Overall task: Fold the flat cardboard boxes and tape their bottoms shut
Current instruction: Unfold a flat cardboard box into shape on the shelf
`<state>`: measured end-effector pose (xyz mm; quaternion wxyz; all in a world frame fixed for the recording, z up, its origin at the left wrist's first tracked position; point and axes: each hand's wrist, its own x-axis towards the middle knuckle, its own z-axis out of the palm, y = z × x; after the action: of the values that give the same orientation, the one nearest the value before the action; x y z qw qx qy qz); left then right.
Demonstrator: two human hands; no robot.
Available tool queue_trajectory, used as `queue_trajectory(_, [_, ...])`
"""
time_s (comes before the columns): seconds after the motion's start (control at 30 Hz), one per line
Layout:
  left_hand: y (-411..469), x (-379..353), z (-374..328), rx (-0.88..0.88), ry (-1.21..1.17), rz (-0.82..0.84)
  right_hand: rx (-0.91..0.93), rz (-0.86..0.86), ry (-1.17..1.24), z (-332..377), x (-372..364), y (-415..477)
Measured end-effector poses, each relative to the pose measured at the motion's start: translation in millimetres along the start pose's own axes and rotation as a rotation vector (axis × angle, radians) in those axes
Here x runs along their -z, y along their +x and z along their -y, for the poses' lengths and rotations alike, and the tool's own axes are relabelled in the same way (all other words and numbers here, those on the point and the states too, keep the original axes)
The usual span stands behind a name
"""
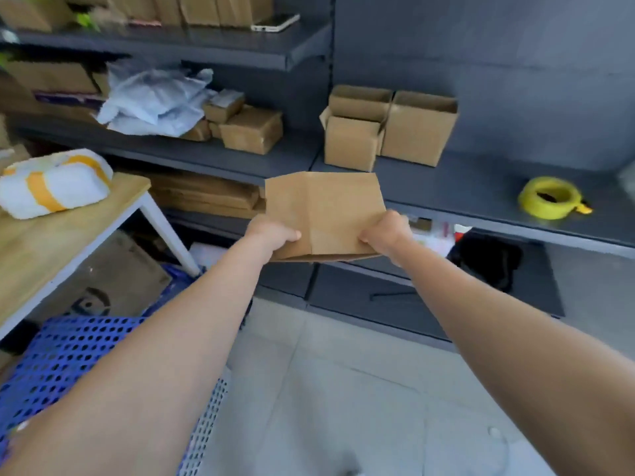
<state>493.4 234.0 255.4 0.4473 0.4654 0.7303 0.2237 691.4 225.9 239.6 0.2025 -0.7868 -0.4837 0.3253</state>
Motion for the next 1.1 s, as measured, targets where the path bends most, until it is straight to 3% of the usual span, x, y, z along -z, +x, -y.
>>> queue_trajectory(0.23, [17, -107, -87, -0.139, 0.296, 0.134, -0.165, -0.155, -0.103, -67, 96, 34])
queue_trajectory(0.37, [38, -147, -130, -0.178, 0.340, 0.277, -0.246, -0.176, -0.017, -88, 135, 60])
queue_trajectory(0.47, [55, -168, -161, -0.194, 0.396, 0.363, -0.274, -0.205, -0.133, -93, 159, 72])
queue_trajectory(0.57, [75, -192, -191, -0.226, 0.404, 0.415, -0.291, -0.281, -0.079, -93, 182, 89])
queue_trajectory(0.7, [92, -221, -220, -0.246, 0.431, 0.465, -0.345, -0.254, 0.083, -113, 204, 120])
queue_trajectory(0.93, [112, -271, -266, -0.201, 0.446, 0.447, -0.391, -0.191, 0.287, -143, 249, 175])
queue_trajectory(1.1, [120, -296, -288, -0.156, 0.433, 0.361, -0.358, -0.137, 0.074, -150, 280, 209])
